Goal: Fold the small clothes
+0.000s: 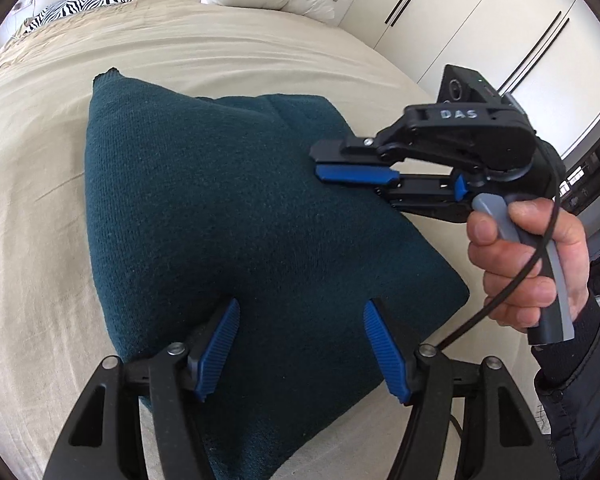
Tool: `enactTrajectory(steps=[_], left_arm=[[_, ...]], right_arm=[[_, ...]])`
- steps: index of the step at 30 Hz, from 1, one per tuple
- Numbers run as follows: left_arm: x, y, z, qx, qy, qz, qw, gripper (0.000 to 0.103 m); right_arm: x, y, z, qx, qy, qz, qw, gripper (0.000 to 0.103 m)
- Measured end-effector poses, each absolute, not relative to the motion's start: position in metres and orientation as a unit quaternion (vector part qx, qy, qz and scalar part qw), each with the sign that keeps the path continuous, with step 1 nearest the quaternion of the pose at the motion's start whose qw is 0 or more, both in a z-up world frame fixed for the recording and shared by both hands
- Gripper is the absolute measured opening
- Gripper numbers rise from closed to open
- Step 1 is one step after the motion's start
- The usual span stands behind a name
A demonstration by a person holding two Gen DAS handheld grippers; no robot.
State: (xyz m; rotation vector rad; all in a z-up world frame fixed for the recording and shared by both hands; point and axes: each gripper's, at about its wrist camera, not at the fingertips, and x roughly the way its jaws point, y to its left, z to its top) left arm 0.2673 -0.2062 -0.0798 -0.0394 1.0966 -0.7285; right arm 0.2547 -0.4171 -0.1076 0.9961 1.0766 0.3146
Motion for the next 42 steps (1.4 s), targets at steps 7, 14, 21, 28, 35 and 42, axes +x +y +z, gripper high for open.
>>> enactTrajectory(steps=[7,14,21,28,35,42], left_arm=[[0.271,-0.209,-0.079,-0.017,0.508,-0.339,0.792,0.069],[0.28,-0.198,-0.034,-0.041,0.472,-0.354,0.806,0.07],[0.373,-0.155,-0.044,-0.235,0.485,-0.398,0.743,0.079],[0.391,-0.166,-0.081,-0.263,0.494,-0.412,0.719,0.078],[0.37,-0.147,-0.08,-0.264,0.474,-0.42,0.727,0.078],[0.309,-0.142,-0.065,-0.21,0.457,-0.449,0.739,0.078]], right_arm=[[0.223,-0.455,-0.125,0.502,0.442,0.13,0.732,0.014],[0.186,-0.474,-0.101,0.498,0.408,0.122,0.755,0.015],[0.207,-0.455,-0.072,0.506,0.378,0.185,0.753,0.045],[0.242,-0.436,-0.071,0.502,0.379,0.215,0.747,0.067],[0.242,-0.422,-0.102,0.485,0.433,0.223,0.726,0.066],[0.195,-0.434,-0.1,0.494,0.411,0.229,0.731,0.066]])
